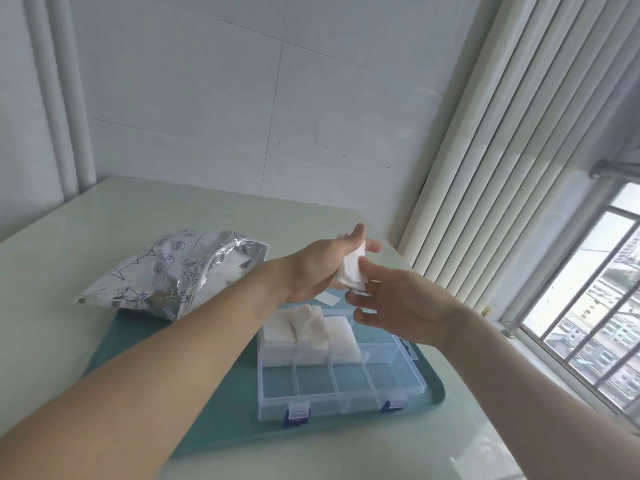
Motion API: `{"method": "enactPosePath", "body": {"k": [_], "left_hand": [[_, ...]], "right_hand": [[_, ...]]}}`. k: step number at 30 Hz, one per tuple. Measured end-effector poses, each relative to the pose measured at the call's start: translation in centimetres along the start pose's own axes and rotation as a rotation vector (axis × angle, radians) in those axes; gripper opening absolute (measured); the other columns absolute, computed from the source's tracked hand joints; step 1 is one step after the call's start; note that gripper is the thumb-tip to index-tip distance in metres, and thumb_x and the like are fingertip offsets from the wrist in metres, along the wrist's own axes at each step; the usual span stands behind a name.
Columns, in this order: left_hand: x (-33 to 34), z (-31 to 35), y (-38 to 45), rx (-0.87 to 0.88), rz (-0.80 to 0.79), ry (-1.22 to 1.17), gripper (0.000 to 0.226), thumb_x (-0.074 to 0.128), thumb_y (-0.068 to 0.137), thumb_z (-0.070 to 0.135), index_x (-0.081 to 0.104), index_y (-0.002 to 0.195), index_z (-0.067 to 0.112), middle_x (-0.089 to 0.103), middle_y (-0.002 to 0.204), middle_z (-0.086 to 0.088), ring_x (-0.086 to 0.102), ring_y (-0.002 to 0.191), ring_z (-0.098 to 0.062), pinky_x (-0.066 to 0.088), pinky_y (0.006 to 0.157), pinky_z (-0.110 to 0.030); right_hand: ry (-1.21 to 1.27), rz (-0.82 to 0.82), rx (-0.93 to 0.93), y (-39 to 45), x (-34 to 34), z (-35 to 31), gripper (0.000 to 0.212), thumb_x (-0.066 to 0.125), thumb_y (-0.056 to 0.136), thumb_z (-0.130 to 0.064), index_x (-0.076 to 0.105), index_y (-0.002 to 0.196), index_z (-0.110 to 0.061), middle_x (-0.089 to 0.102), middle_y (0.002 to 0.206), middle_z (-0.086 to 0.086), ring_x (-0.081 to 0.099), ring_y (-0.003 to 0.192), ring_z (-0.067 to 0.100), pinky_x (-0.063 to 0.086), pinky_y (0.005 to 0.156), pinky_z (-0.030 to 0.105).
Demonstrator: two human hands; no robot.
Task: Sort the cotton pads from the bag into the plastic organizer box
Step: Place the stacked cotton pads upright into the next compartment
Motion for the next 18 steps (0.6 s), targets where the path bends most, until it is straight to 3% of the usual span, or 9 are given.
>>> {"method": "enactPosePath", "body": {"k": [2,4,6,8,10,12,15,18], "left_hand": [[-0.2,-0.5,-0.1,-0.047,0.041,0.119,0.068,0.028,0.097,0.067,0.041,0.146,0.021,0.055,0.137,-0.002,0.053,0.129,-0.02,0.034,0.114,-0.041],[-0.7,-0.4,-0.5,-0.078,0.128,0.26,0.071,0.024,0.098,0.067,0.028,0.153,0.022,0.039,0.153,0.001,0.036,0.141,-0.016,0.025,0.119,-0.041],[-1.5,0.6,-1.4,-0.07,0.22,0.487,0.059,0.026,0.103,0.057,0.034,0.147,0.019,0.046,0.141,0.001,0.044,0.128,-0.016,0.033,0.106,-0.034],[-2.4,1.7,-2.8,-0.047,0.281,0.743,0.037,0.04,0.103,0.042,0.052,0.127,0.017,0.056,0.121,0.002,0.053,0.106,-0.016,0.039,0.087,-0.03],[-2.3,1.7,-4.0,-0.064,0.214,0.968,0.021,0.052,0.099,0.033,0.063,0.111,0.019,0.062,0.107,0.004,0.058,0.096,-0.015,0.043,0.079,-0.027],[-1.5,0.5,-5.0,-0.126,0.12,1.149,0.019,0.06,0.093,0.031,0.068,0.104,0.018,0.065,0.097,0.006,0.061,0.092,-0.015,0.049,0.079,-0.028],[-0.9,-1.1,-6.0,-0.145,0.12,1.21,0.018,0.065,0.088,0.026,0.071,0.1,0.015,0.072,0.099,0.0,0.066,0.094,-0.02,0.054,0.084,-0.036],[-0.9,-1.2,-6.2,-0.104,0.179,1.228,0.018,0.069,0.086,0.023,0.069,0.103,0.015,0.069,0.106,-0.002,0.063,0.101,-0.021,0.052,0.087,-0.035]], "right_hand": [[-0.045,0.046,0.015,-0.1,-0.5,0.3,0.02,0.064,0.092,-0.027,0.066,0.105,-0.011,0.064,0.092,0.005,0.06,0.073,0.017,0.044,0.07,0.03],[-0.135,0.138,0.071,-0.2,-1.0,1.1,0.018,0.062,0.097,-0.023,0.066,0.105,-0.007,0.067,0.085,0.006,0.061,0.07,0.017,0.045,0.065,0.029],[-0.265,0.267,0.118,-0.5,-1.8,1.8,0.027,0.062,0.099,-0.02,0.065,0.111,0.003,0.068,0.081,0.01,0.062,0.066,0.018,0.048,0.059,0.027],[-0.354,0.344,0.143,-0.7,-2.1,1.8,0.033,0.063,0.099,-0.018,0.063,0.116,0.01,0.067,0.079,0.012,0.06,0.061,0.018,0.049,0.054,0.024],[-0.471,0.372,0.166,-0.3,-2.0,1.6,0.032,0.064,0.098,-0.02,0.064,0.114,0.008,0.069,0.081,0.012,0.059,0.061,0.017,0.047,0.054,0.023],[-0.67,0.37,0.206,0.2,-1.4,1.6,0.034,0.066,0.096,-0.028,0.069,0.105,0.004,0.073,0.08,0.01,0.06,0.066,0.019,0.045,0.06,0.025],[-0.942,0.355,0.265,0.7,-1.0,2.1,0.03,0.065,0.093,-0.03,0.065,0.077,-0.005,0.067,0.058,0.003,0.058,0.068,0.023,0.041,0.064,0.027],[-0.99,0.34,0.306,0.9,-0.5,1.8,0.021,0.061,0.095,-0.023,0.06,0.078,-0.01,0.064,0.065,0.003,0.06,0.062,0.017,0.042,0.059,0.021]]}}
Point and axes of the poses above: each hand's wrist, its own y-axis towards the middle knuckle, its own x-axis out of the palm, z = x × y, the point moved 5 cm from there along y, towards the middle knuckle
